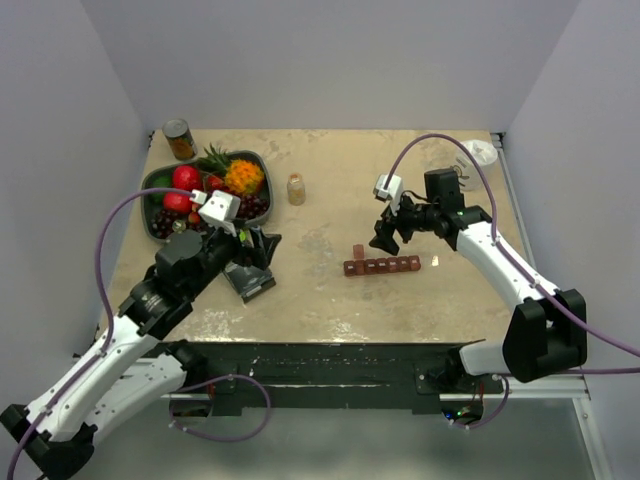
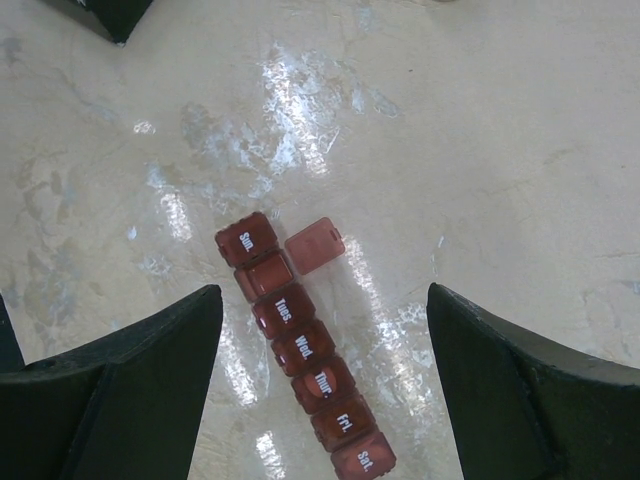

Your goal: Sort the pills into containers

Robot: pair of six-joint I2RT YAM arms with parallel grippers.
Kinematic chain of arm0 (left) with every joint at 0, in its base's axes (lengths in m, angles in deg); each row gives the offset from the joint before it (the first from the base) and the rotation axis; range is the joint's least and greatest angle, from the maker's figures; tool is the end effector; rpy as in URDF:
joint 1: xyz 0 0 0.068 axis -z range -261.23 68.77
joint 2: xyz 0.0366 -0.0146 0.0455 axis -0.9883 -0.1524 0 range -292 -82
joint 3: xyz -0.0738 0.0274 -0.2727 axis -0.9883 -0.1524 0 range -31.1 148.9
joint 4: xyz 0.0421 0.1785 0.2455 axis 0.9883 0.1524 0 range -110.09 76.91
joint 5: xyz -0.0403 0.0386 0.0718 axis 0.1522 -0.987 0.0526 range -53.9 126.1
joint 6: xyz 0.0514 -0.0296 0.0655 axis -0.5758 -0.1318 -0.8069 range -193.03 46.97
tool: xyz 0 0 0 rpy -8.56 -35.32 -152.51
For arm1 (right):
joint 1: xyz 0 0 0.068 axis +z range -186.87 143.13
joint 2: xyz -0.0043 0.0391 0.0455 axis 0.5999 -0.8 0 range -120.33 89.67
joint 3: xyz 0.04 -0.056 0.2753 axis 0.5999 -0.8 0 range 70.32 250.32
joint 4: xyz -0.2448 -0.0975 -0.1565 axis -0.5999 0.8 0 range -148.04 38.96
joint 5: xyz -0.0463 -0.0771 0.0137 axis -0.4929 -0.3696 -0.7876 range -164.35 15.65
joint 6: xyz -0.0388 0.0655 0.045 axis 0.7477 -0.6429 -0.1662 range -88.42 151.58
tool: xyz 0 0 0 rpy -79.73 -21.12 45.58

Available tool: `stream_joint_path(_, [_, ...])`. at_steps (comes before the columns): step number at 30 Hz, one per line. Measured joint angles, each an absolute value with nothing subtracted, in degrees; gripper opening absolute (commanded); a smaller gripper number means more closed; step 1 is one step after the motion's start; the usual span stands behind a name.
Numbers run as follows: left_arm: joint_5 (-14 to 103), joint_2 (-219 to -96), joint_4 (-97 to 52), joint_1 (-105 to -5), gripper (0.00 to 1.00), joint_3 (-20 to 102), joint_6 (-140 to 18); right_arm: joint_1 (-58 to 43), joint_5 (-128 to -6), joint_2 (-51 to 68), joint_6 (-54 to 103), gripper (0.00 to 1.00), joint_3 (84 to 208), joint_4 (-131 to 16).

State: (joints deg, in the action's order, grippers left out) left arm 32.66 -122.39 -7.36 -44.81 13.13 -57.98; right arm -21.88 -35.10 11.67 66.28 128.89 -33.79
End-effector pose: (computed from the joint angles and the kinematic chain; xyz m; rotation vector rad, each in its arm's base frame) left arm 0.2030 -0.1438 0.3479 0.2827 1.7416 -0.6078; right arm 0.3312 0.1401 0.2489 -1.2135 1.8325 0.6041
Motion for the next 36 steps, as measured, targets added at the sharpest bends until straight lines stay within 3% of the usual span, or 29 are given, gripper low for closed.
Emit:
stream_joint_path(12, [8.8, -114.7, 9.2, -45.9, 1.0, 14.8, -58.7, -21.9, -34.3, 11.7, 66.5, 0.86, 128.9, -33.4])
stream_joint_path(25, [17.9, -128.3, 11.0, -73.4, 1.0, 14.2, -58.8, -21.9, -34.3, 11.6, 67.0, 0.86, 128.9, -33.2])
stream_joint_path(36, [16.6, -127.6, 14.1, -77.4, 1.0, 13.1, -45.9, -21.9, -34.3, 11.6, 67.5, 0.86, 128.9, -33.1])
